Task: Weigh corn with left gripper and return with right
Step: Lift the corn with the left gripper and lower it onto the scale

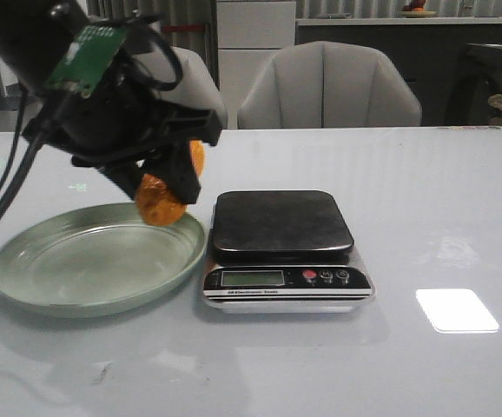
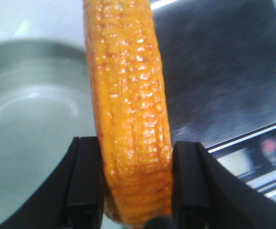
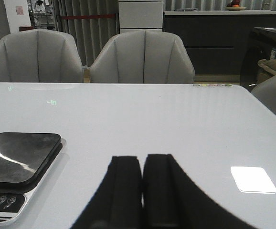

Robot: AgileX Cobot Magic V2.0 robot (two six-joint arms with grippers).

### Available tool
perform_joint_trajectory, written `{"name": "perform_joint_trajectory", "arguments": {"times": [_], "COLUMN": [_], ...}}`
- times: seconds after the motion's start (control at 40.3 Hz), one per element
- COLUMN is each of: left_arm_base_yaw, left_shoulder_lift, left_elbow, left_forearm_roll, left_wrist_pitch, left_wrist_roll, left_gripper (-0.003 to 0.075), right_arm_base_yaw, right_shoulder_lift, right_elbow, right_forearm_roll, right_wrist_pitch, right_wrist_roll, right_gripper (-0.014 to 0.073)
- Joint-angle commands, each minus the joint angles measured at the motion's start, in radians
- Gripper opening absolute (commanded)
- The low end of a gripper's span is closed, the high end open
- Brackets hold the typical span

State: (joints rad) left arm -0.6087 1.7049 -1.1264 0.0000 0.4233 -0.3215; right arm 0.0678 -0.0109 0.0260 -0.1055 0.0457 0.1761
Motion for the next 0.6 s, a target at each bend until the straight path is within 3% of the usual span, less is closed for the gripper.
{"name": "perform_joint_trajectory", "arguments": {"times": [0.0,0.422,0.472,0.571], "left_arm_base_yaw": [-0.038,-0.098,-0.098,-0.098], "left_shoulder_lift": [-0.027,0.126,0.136,0.156], "left_elbow": [-0.058,-0.196,-0.201,-0.206], "left_forearm_roll": [-0.029,-0.144,-0.153,-0.184], "left_wrist_pitch": [-0.082,-0.109,-0.111,-0.120], "left_wrist_roll": [-0.009,-0.009,-0.009,-0.009], "left_gripper": [0.0119,0.0128,0.0144,0.0260], "right_arm_base_yaw": [-0.005,-0.005,-0.005,-0.005], "right_shoulder_lift": [-0.020,-0.020,-0.020,-0.020], "right_elbow": [0.004,0.004,0.004,0.004], "right_forearm_roll": [-0.009,-0.009,-0.009,-0.009], "right_wrist_pitch": [-0.082,-0.082,-0.082,-0.082], "right_wrist_roll": [-0.007,-0.007,-0.007,-0.007], "right_gripper": [0.0165,0.0165,0.0165,0.0165]}}
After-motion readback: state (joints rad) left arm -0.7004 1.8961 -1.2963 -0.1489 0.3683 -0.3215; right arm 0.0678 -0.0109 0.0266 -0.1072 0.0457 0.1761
